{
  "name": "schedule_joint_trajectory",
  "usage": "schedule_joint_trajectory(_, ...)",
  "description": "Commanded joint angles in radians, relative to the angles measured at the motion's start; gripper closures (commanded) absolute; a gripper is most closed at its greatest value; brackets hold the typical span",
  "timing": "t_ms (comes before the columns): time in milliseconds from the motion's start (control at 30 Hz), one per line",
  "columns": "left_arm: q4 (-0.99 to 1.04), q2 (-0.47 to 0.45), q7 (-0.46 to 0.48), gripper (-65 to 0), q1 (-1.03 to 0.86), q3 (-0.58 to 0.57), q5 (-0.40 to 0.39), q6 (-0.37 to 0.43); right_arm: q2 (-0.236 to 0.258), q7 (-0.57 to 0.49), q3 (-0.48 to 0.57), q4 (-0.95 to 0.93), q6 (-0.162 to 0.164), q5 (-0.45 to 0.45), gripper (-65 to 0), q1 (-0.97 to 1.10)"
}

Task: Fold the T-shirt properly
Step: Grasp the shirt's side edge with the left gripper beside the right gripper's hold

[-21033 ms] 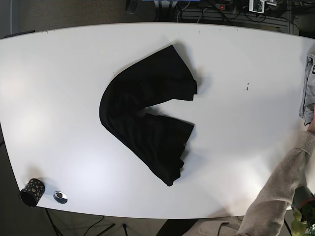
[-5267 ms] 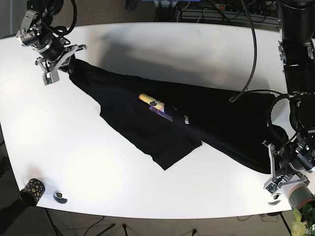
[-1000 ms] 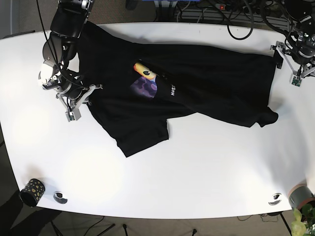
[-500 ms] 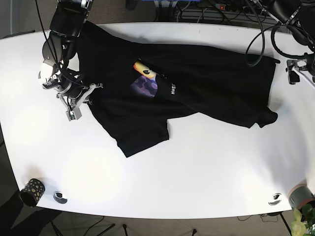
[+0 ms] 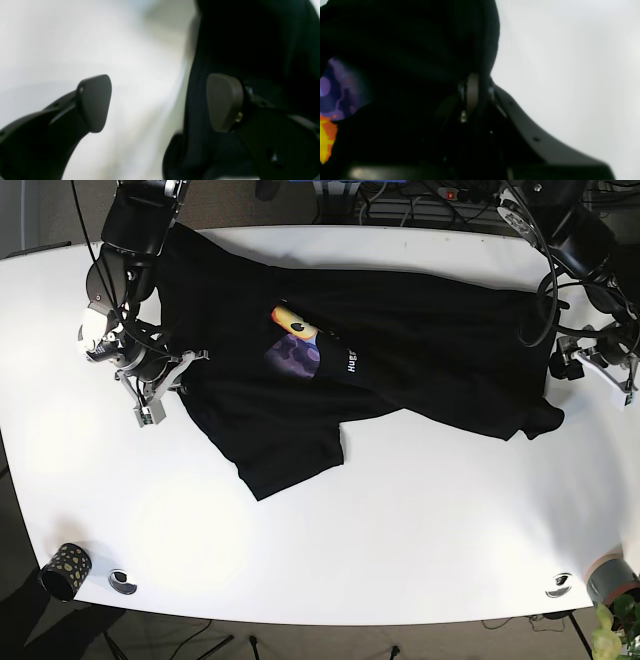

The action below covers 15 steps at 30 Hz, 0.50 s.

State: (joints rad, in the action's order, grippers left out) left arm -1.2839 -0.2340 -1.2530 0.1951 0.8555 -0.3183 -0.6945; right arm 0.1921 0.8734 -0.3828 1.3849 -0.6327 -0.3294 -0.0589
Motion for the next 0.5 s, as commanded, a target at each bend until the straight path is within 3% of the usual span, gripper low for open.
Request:
schedule_joint_trajectory(0, 0.036, -0.014, 0.035, -55.4, 0.028, -0.046, -0.018, -0.004, 0.008, -0.018, -0.003, 0.020, -0.006, -0.018, 0.0, -0.019)
schedule_joint_trajectory(467, 0.131, -0.008, 0.086, -54.4, 0.051, -0.213, -0.041, -0.004, 0.008, -0.018, -0.003, 0.020, -0.006, -0.018, 0.0, -0.015)
